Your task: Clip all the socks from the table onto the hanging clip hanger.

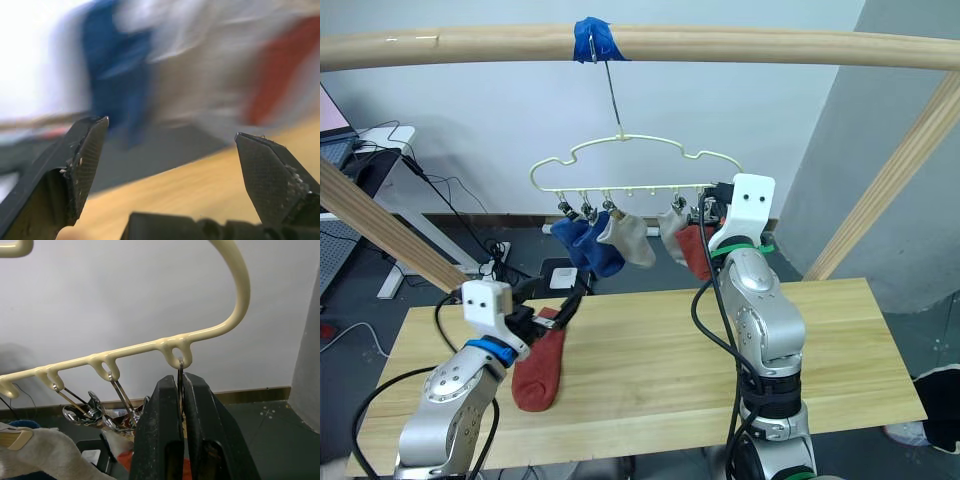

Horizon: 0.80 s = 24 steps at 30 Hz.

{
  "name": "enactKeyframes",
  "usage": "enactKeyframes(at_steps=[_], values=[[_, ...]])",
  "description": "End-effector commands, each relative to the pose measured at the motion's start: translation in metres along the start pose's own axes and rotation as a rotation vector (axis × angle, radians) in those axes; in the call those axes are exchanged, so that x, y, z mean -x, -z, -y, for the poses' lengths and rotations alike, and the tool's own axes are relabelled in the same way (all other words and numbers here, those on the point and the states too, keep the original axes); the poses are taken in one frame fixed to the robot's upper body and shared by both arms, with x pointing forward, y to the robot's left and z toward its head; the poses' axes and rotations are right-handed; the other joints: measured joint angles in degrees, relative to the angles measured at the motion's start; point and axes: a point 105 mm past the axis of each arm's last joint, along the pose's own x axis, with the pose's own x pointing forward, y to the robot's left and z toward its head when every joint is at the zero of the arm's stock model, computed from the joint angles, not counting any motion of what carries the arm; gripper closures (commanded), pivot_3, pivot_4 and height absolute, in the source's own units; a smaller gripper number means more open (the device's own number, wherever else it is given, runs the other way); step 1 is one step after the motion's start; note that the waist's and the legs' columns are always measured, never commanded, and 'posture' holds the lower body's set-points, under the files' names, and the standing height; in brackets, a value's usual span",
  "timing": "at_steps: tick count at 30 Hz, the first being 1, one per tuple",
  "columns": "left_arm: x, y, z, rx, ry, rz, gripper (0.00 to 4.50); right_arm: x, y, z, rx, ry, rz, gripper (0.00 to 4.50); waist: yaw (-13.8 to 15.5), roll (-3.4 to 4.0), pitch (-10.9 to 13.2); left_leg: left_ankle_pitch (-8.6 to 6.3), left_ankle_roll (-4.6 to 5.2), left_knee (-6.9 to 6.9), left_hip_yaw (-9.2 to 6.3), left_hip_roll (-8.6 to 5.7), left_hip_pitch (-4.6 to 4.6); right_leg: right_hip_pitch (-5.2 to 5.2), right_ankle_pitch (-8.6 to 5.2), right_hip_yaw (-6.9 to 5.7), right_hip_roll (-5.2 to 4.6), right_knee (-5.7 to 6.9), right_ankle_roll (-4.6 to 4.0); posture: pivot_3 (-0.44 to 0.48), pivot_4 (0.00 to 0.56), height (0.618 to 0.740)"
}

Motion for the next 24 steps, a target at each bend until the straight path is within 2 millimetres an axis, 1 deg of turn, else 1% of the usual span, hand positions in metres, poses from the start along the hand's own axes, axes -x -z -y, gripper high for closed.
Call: enactKeyframes(at_steps=[1, 3, 5, 7, 9, 13, 17, 20, 23, 24], values=[[0.011, 0.018, -0.043, 0.035, -0.241, -0.086, 0.0, 0.003, -0.01, -0.005, -0.034, -0.015, 0.032, 4.49, -0.03, 0.01, 0.03, 0.0, 0.0, 0.0, 0.0, -0.01, 0.02, 0.01, 0.0, 0.0, 0.0, 0.01, 0.0, -0.16, 0.243, 0.74], [0.012, 0.028, -0.05, 0.078, -0.266, -0.133, 0.0, 0.003, -0.01, -0.005, -0.031, -0.016, 0.027, 4.49, -0.06, 0.05, 0.11, 0.0, 0.0, 0.0, -0.02, 0.0, 0.03, 0.01, 0.0, -0.02, 0.02, 0.01, 0.0, -0.161, 0.249, 0.74], [0.012, 0.033, -0.051, 0.103, -0.269, -0.161, 0.0, 0.004, -0.011, -0.005, -0.03, -0.017, 0.024, 4.49, -0.01, 0.04, 0.24, 0.0, 0.0, 0.0, -0.01, -0.02, 0.02, 0.02, 0.0, -0.03, 0.02, 0.01, 0.0, -0.162, 0.254, 0.74], [0.012, 0.053, -0.054, 0.125, -0.293, -0.252, 0.0, 0.004, -0.01, -0.005, -0.028, -0.02, 0.018, 4.49, 0.1, 0.03, 0.48, 0.0, 0.0, 0.0, -0.02, -0.02, 0.0, 0.03, 0.0, -0.04, 0.01, -0.02, 0.0, -0.163, 0.261, 0.74], [0.01, 0.065, -0.054, 0.124, -0.296, -0.312, 0.0, 0.004, -0.01, -0.006, -0.026, -0.023, 0.014, 4.49, 0.1, 0.04, 0.68, 0.0, 0.0, 0.0, -0.01, -0.04, 0.01, 0.04, 0.0, -0.03, 0.0, -0.02, 0.0, -0.166, 0.269, 0.74], [0.004, 0.08, -0.05, 0.161, -0.282, -0.385, 0.0, 0.005, -0.011, -0.007, -0.02, -0.028, 0.01, 4.49, 0.04, 0.06, 1.0, 0.0, 0.0, -0.01, -0.03, -0.03, 0.01, 0.03, 0.0, -0.05, 0.0, -0.03, 0.0, -0.171, 0.274, 0.74], [0.002, 0.088, -0.05, 0.181, -0.298, -0.423, 0.0, 0.005, -0.011, -0.007, -0.019, -0.029, 0.008, 4.49, 0.0, 0.09, 1.13, 0.0, 0.0, -0.01, -0.05, -0.02, 0.0, 0.03, 0.0, -0.06, -0.01, -0.03, 0.0, -0.175, 0.278, 0.74], [-0.001, 0.093, -0.046, 0.181, -0.285, -0.446, 0.0, 0.005, -0.011, -0.007, -0.017, -0.03, 0.008, 4.49, 0.0, 0.08, 1.16, 0.0, 0.0, -0.02, -0.04, -0.02, 0.0, 0.03, 0.0, -0.06, -0.01, -0.03, 0.0, -0.175, 0.278, 0.74], [-0.001, 0.096, -0.042, 0.193, -0.281, -0.468, 0.56, 0.005, -0.011, -0.007, -0.02, -0.029, 0.007, 4.5, 0.01, 0.09, 1.19, 0.0, 0.0, -0.02, -0.05, -0.02, 0.0, 0.03, 0.0, -0.06, -0.02, -0.04, 0.0, -0.185, 0.282, 0.74], [-0.001, 0.096, -0.04, 0.197, -0.276, -0.473, 0.82, 0.005, -0.012, -0.007, -0.02, -0.028, 0.008, 4.5, 0.0, 0.1, 1.21, 0.0, 0.0, -0.02, -0.04, -0.02, 0.0, 0.03, 0.0, -0.06, -0.02, -0.04, 0.0, -0.185, 0.282, 0.74]])
